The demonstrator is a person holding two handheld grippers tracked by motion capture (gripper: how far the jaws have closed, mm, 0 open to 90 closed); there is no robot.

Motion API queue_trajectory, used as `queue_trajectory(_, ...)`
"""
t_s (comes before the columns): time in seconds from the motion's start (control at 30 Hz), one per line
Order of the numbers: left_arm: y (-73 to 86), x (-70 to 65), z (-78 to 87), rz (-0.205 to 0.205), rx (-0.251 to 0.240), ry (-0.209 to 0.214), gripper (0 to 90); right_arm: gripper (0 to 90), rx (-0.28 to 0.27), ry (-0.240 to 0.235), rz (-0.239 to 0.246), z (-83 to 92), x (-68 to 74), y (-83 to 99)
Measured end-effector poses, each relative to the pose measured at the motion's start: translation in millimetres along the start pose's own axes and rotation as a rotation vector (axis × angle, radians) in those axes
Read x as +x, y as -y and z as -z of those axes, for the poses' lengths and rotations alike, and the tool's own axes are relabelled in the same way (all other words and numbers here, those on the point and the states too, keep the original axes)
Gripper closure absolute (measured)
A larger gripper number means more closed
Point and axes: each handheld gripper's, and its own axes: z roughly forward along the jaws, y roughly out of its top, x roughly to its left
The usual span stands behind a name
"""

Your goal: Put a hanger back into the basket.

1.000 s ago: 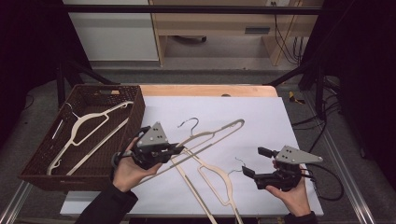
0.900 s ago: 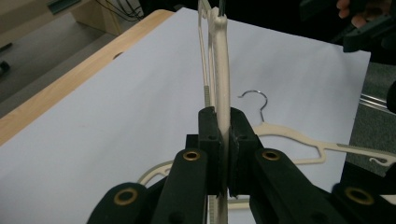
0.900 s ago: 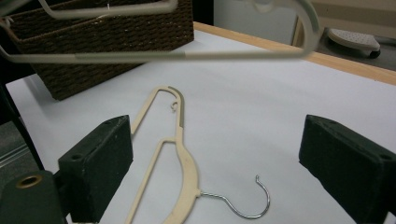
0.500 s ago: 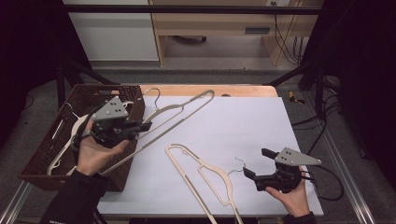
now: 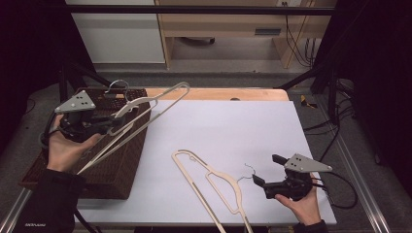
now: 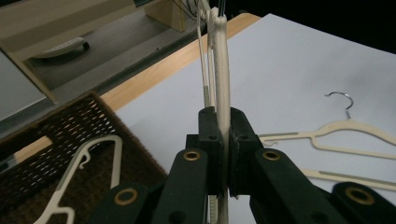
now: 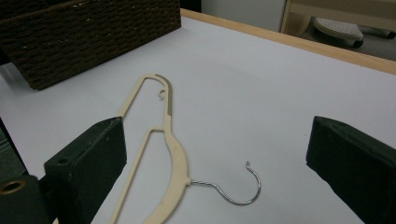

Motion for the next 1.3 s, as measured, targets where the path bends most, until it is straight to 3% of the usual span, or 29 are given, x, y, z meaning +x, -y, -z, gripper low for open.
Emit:
queue_trajectory(0.13, 10.2, 15.7, 7.0, 0.005, 0.005, -0.025, 86.1, 5.1, 0.005, 0.002, 0.002, 0.0, 0.0, -0.1)
queue_trajectory(0.4, 34.5, 50.3, 20.0, 0.065, 0.007, -0.060, 86.1, 5.1, 0.009, 0.003, 0.005, -1.6, -0.1, 0.2)
queue_trajectory(0.6, 50.9, 68.4, 22.1, 0.100, 0.019, -0.077, 86.1, 5.1, 0.012, 0.004, 0.009, -2.2, -0.3, 0.3)
queue_trajectory(0.97, 70.6, 86.3, 29.9, 0.129, 0.023, -0.085, 86.1, 5.1, 0.015, 0.004, 0.008, -2.5, -1.2, 0.8)
queue_trajectory(1.2, 85.6, 98.2, 35.4, 0.176, 0.033, -0.137, 86.0, 5.0, 0.019, 0.002, 0.010, -3.2, -1.3, 1.2)
queue_trajectory(1.3, 92.3, 99.4, 32.0, 0.192, 0.034, -0.111, 86.1, 5.0, 0.019, 0.004, 0.011, -3.4, -1.4, 1.2)
